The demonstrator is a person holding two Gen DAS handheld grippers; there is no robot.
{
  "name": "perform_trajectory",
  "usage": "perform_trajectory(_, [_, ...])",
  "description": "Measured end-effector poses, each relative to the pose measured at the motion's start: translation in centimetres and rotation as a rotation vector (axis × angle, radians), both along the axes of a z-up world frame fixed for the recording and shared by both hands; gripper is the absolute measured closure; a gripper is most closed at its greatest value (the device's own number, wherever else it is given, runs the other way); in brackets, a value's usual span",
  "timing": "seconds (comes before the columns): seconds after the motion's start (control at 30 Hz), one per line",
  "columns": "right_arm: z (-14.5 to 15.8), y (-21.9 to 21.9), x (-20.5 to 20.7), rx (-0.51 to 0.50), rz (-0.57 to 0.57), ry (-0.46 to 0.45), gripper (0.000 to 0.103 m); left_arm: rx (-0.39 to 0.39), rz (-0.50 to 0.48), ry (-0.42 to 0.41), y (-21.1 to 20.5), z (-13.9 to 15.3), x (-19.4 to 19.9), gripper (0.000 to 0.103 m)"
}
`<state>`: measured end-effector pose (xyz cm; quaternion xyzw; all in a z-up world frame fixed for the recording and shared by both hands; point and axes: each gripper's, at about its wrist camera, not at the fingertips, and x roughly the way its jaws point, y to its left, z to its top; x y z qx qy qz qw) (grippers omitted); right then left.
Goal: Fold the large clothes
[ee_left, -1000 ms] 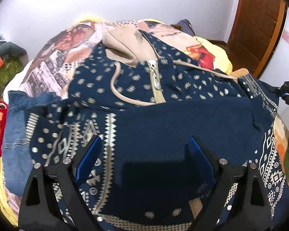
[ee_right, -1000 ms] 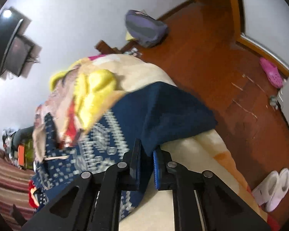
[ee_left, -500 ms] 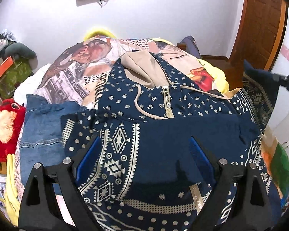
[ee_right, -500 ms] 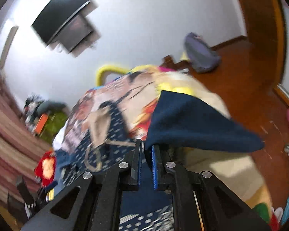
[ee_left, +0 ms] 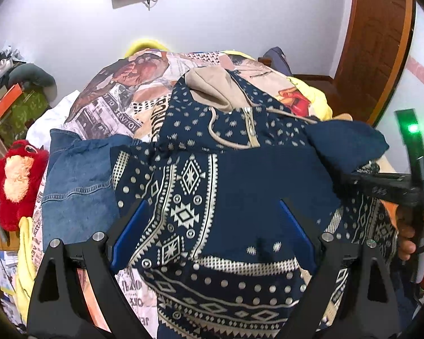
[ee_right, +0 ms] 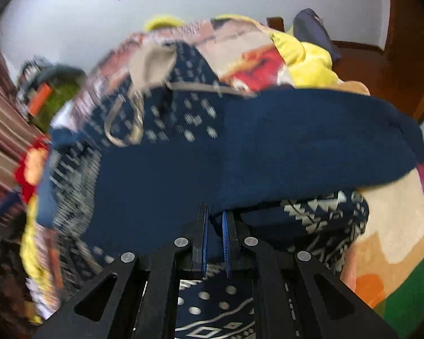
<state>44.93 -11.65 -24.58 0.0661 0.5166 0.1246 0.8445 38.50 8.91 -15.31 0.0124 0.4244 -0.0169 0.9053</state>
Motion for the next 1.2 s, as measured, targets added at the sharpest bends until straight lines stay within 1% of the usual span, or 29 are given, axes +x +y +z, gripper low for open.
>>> perform_trajectory(0.07, [-1.1,0.2,-0.6,-0.050,-0.006,0.023,0.096,0.008,-0.009,0.008,-0.1,-0.3,-0.4,0.011])
perform_trajectory(0.1, [-1.6,0.3,-0.8,-0.055,-0.003,0.041,0.096,0.013,-0.013,0.011,-0.2,-0.5,-0.6,0.011])
perform_trajectory(0.2, [-2.8,-0.2,-2.0,-0.044,0.018,0.095,0.096,0.021,-0.023,0.024,-0.5,-1.0,-1.0,0.011])
perform_trajectory(0.27, [-3.1,-0.4,-3.1,-0.042,0.029,0.107,0.096,0.018,-0.031,0.035,-0.8,-1.2,-1.1,0.011])
perform_trajectory(0.33, [-2.9,-0.7,-4.1,-0.048,0.065,0.110,0.096,0.018,-0.043,0.043,-1.4,-1.2,-1.0,0.011])
perform_trajectory(0.43, [-1.5,-1.6,-5.9,-0.073,0.110,0.071,0.096,0.025,-0.069,0.039,-2.9,-0.7,-0.4,0.011])
perform_trajectory(0.53, [0.6,-3.8,-7.3,-0.115,0.093,-0.009,0.096,0.030,-0.114,0.020,-5.4,0.4,0.7,0.011])
perform_trajectory(0.6, [2.2,-6.0,-7.9,-0.138,0.061,-0.063,0.096,0.028,-0.156,0.006,-7.7,1.3,1.9,0.011])
perform_trajectory(0.7, [4.3,-9.6,-8.5,-0.169,-0.009,-0.136,0.096,0.003,-0.229,0.000,-11.8,2.3,3.7,0.011])
perform_trajectory(0.77, [5.4,-12.3,-8.7,-0.191,-0.061,-0.168,0.096,-0.011,-0.281,0.010,-14.9,2.3,5.2,0.011])
perform_trajectory(0.83, [5.9,-14.8,-8.8,-0.206,-0.116,-0.189,0.096,-0.006,-0.323,0.025,-17.6,2.0,6.5,0.011])
perform_trajectory(0.93, [6.2,-17.6,-8.5,-0.201,-0.186,-0.197,0.096,0.028,-0.397,0.057,-22.6,0.4,8.5,0.011])
perform_trajectory(1.0, [6.0,-19.9,-8.4,-0.183,-0.237,-0.185,0.096,0.041,-0.452,0.082,-25.7,-0.9,9.5,0.011])
perform_trajectory(1.13, [4.6,-23.2,-8.0,-0.167,-0.304,-0.153,0.096,0.074,-0.533,0.139,-30.8,-3.9,11.3,0.011])
perform_trajectory(1.2, [3.7,-23.9,-7.7,-0.158,-0.317,-0.130,0.096,0.102,-0.570,0.165,-33.0,-5.7,12.0,0.011])
